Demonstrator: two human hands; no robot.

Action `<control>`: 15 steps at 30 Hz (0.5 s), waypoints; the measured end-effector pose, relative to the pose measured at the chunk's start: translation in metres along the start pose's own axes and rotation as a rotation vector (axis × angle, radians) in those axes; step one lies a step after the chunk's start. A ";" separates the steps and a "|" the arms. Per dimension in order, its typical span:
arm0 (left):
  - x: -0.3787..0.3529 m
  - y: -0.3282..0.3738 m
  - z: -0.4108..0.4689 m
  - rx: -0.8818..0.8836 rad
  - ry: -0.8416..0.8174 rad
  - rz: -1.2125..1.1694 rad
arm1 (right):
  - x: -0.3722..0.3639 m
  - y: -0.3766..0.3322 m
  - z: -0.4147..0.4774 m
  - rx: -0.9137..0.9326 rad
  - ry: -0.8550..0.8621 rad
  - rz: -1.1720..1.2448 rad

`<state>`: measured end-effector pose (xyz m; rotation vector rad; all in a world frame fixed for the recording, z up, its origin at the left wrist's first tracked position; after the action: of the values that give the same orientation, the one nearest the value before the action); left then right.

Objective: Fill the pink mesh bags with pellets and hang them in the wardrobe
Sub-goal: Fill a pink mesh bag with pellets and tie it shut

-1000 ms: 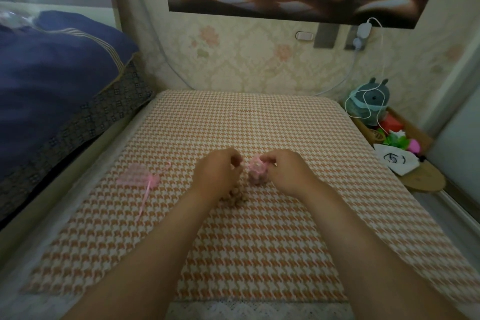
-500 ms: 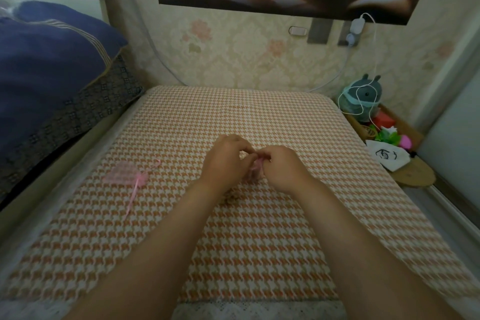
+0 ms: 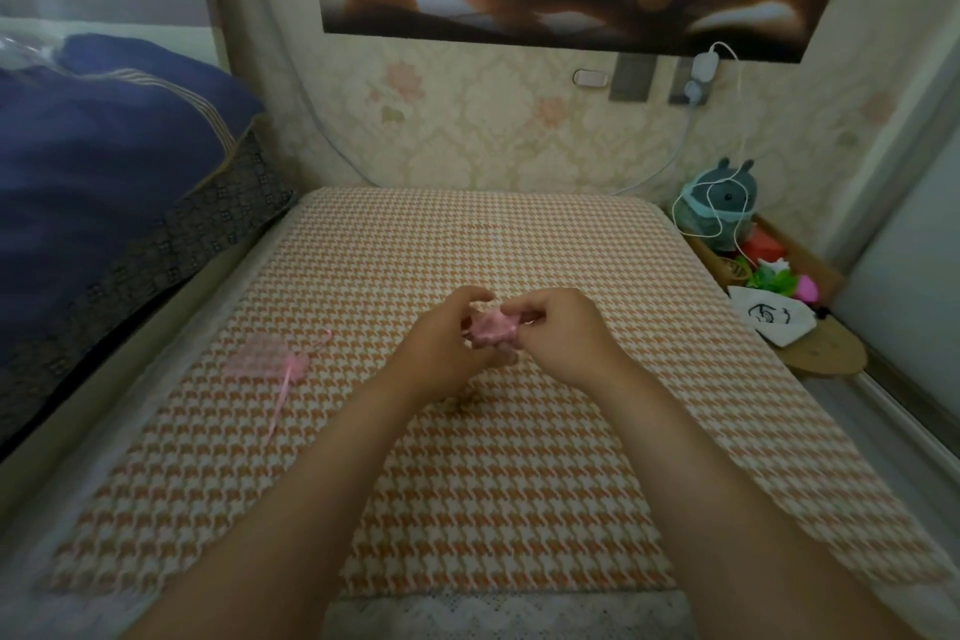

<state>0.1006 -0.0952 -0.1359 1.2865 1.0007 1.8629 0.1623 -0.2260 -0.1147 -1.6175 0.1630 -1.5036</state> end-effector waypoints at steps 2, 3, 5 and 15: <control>0.010 0.005 -0.011 0.007 0.012 0.004 | 0.000 -0.006 -0.009 0.027 -0.021 0.044; 0.016 0.007 -0.019 0.013 0.008 0.008 | -0.002 -0.010 -0.014 0.046 -0.037 0.068; 0.025 0.013 -0.035 0.004 -0.018 0.026 | -0.003 -0.022 -0.026 0.096 -0.062 0.102; 0.045 0.015 -0.112 0.083 -0.081 -0.016 | -0.031 -0.060 -0.084 0.205 -0.125 -0.042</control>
<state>-0.0204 -0.0899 -0.1284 1.3869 1.0515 1.7593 0.0557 -0.2131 -0.1093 -1.5512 -0.0920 -1.3969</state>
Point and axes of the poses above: each hand's wrist, its own z-axis towards the middle knuckle, its own x-axis out of the back of the hand, y = z × x, the point moved 9 cm from there along z, towards the middle knuckle, and after that the axes turned 7 degrees about -z, right-handed, at the moved point
